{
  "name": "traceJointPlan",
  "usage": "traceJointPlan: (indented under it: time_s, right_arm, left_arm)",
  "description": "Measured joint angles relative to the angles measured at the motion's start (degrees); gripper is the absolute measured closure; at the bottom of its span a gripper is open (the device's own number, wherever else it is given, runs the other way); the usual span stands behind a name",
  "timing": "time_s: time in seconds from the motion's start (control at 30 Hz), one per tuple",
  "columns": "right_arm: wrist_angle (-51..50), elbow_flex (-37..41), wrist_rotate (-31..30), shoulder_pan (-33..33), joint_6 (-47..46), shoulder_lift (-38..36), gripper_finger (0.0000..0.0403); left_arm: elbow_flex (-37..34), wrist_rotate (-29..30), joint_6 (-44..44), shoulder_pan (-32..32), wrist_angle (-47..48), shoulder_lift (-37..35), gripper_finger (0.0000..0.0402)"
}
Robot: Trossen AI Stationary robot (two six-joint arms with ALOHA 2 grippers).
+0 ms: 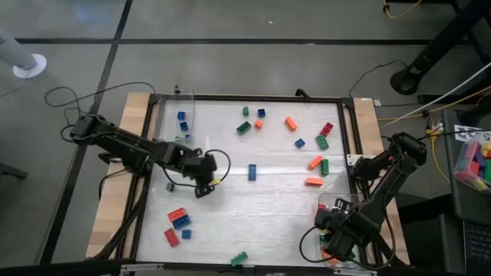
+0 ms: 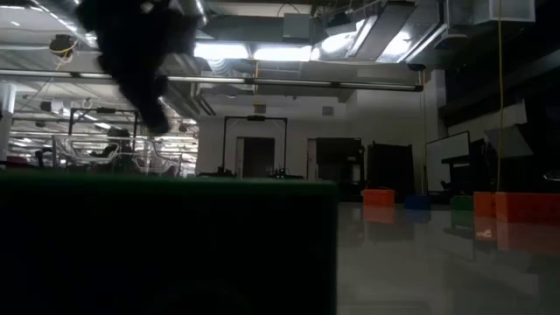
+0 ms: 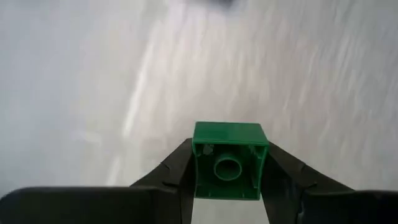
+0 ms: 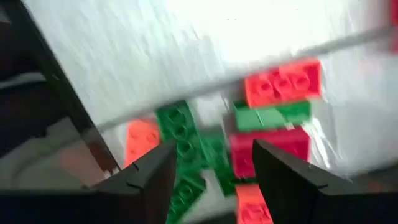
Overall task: Sort blocks by size
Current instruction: Put the 4 stud green game piece into the top transparent bin
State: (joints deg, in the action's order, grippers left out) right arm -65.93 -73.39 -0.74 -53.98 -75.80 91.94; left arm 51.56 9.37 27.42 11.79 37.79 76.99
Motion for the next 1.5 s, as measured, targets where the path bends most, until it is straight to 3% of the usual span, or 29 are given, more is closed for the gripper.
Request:
traceJointPlan:
  time_s: [0.2,0.37,0.63,0.83,1.0,1.27,1.5]
  right_arm:
    - [5.24,-0.02,-7.28,0.0,2.55,-0.01,0.0194]
    - [9.37,-0.04,-17.47,0.0,3.14,-0.02,0.0194]
    - [12.25,-0.08,-37.05,1.24,9.87,-0.02,0.0194]
    - [12.77,-0.08,-37.93,8.76,11.69,0.37,0.0194]
    - [16.94,-0.08,-37.64,16.37,15.33,2.21,0.0194]
    - [27.25,-0.08,-31.47,27.58,19.53,7.41,0.0194]
    - [29.98,-0.08,-32.07,32.72,19.53,11.39,0.0194]
  left_arm:
    - [9.06,12.66,-8.96,-4.72,6.62,-0.02,0.0271]
    - [11.05,24.95,-10.05,-11.25,12.53,-0.07,0.0272]
    - [10.62,29.92,-1.46,-24.25,24.06,-0.04,0.0267]
    - [10.56,30.03,5.5,-30.78,28.28,-0.04,0.0266]
    - [8.56,29.05,5.25,-34.17,27.22,-0.04,0.0265]
    - [4.66,24.76,5.71,-41.11,27.33,0.0,0.0264]
    - [3.13,24.71,2.49,-46.6,23.94,0.0,0.0232]
